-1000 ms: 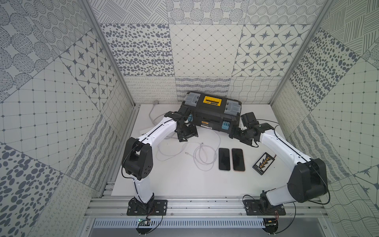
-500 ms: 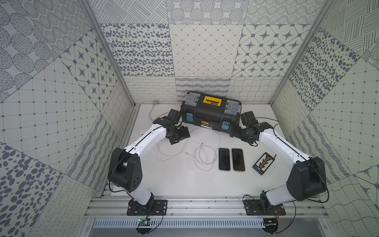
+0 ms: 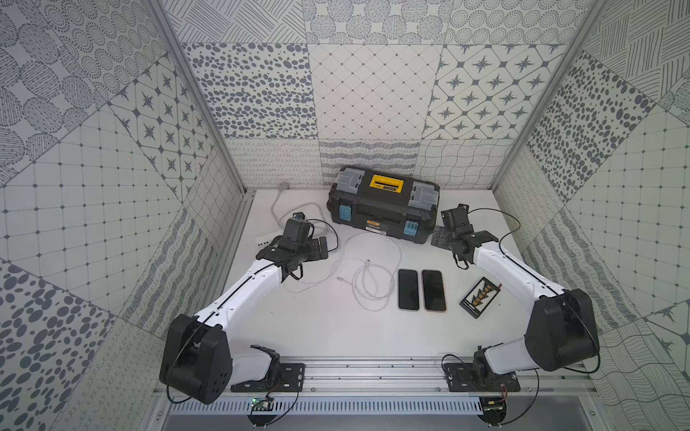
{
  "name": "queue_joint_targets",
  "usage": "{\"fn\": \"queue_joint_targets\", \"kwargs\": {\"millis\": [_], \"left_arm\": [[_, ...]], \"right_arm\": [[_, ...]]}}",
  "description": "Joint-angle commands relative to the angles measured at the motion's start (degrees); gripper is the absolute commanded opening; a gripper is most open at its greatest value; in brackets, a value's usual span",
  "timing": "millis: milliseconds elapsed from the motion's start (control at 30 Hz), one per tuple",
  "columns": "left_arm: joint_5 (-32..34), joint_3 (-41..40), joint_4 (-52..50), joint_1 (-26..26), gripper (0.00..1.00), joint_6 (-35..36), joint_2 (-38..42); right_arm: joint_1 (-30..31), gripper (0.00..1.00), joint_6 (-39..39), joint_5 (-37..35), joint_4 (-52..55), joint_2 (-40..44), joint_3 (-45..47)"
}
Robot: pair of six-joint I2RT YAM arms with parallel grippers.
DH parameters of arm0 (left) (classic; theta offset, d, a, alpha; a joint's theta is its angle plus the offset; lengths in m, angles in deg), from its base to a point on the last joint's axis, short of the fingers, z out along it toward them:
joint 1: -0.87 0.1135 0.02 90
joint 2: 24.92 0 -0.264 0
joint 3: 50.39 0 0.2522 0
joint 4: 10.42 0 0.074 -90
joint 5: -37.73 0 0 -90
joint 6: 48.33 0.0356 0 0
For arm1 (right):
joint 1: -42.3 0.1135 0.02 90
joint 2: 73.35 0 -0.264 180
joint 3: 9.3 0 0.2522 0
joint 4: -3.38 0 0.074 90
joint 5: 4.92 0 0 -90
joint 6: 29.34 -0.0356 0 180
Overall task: Unplug the charging cable from the phone
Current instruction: Reset both arms
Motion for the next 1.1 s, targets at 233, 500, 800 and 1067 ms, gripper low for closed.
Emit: {"fn": "queue_joint_targets", "kwargs": {"millis": [233,500,800,1067], "left_arm": [[7.34,-21.09,42.77,9.7,0.95,18.64,-2.19],[0.85,-32.67,72.12,10.62,0.99,19.1,-10.58],[-0.52,-33.61,77.98,10.41,0.99,20.48,-15.09],[-7.36,-29.5,68.96,9.95,0.99,22.8,-14.4]], "right_arm": [[-5.41,0.97,9.79,-12.76,-27.41,7.72,17.75],[-7.77,0.97,15.38,-3.36,-50.28,7.08,29.92],[-7.75,0.97,22.46,9.52,-84.23,-4.68,39.55],[-8.88,0.97,21.59,11.58,-82.99,-7.21,38.02]]}}
